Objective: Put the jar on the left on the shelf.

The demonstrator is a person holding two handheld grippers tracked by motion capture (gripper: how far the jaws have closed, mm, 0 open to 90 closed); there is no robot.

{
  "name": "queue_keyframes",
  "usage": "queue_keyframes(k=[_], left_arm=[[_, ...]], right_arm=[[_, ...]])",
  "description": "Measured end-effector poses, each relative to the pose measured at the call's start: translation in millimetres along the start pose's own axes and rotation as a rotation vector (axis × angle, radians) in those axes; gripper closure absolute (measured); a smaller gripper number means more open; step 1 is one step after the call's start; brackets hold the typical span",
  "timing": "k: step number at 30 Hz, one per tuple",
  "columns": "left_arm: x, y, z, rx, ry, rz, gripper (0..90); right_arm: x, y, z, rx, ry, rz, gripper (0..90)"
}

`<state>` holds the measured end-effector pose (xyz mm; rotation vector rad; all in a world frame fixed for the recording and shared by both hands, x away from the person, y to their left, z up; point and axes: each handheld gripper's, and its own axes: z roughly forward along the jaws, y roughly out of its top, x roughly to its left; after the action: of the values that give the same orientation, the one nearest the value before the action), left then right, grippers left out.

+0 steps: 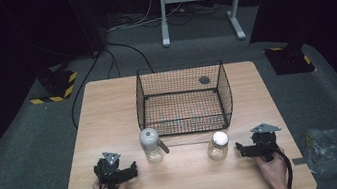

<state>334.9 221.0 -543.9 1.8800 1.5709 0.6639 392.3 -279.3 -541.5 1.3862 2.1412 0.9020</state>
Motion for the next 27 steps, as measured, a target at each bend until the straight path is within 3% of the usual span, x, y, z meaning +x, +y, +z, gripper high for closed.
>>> queue_keyframes(k=[4,12,15,20,27], left_arm=[[-0.1,0.0,0.0,0.000,0.000,0.000,3.2],[-0.3,-1.0,-0.8,0.006,-0.039,0.029,0.5],[-0.2,-4.0,-8.3,0.008,-0.067,0.007,0.5],[-6.5,-10.0,-25.0,-0.032,-0.076,0.026,1.3],[-19.0,-17.2,-42.8,-0.067,-0.123,0.029,3.4]], right_arm=[[0.1,0.1,0.0,0.001,0.000,0.002,3.8],[0.1,0.1,0.0,0.000,0.000,0.002,3.8],[0.1,0.0,0.0,0.000,0.000,0.001,3.8],[0.1,0.1,0.0,0.000,0.000,0.002,3.8],[0.2,0.0,0.0,0.001,0.000,0.002,3.8]])
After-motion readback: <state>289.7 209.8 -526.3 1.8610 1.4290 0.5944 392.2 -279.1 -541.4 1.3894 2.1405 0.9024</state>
